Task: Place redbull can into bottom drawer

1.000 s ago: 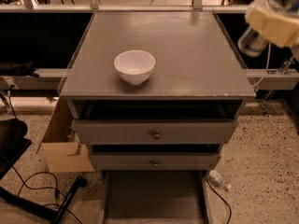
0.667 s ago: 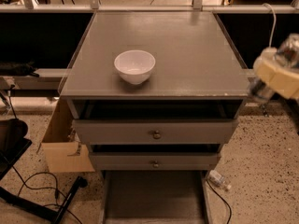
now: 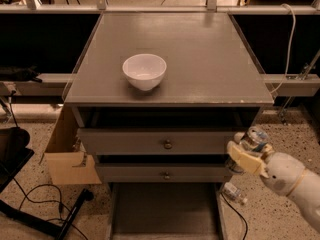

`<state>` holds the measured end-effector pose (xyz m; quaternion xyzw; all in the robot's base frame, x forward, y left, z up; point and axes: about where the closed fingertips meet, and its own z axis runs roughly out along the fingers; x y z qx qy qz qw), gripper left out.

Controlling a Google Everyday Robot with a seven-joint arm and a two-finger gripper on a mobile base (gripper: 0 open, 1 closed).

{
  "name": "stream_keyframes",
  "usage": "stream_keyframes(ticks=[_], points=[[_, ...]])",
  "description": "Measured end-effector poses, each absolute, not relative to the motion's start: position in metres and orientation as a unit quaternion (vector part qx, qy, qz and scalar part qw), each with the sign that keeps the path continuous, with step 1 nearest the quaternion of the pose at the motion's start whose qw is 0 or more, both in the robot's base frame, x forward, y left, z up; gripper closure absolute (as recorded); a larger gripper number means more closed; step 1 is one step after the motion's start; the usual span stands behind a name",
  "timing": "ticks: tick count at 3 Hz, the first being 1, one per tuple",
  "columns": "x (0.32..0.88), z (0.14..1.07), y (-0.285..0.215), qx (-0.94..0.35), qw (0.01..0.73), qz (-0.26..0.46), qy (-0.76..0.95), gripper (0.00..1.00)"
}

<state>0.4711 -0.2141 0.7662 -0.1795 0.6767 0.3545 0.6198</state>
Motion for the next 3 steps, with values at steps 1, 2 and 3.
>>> stream_keyframes(ticks=[1,2,3], points=[[0.479,0.686,-0.196,-0.153,0.606,0.376,0.684,1.00],[0.481,0.669,-0.193,-0.141,0.604,0.387,0.682,1.00],[0.481,0.669,-0.193,-0.141,0.604,0.387,0.682,1.00]])
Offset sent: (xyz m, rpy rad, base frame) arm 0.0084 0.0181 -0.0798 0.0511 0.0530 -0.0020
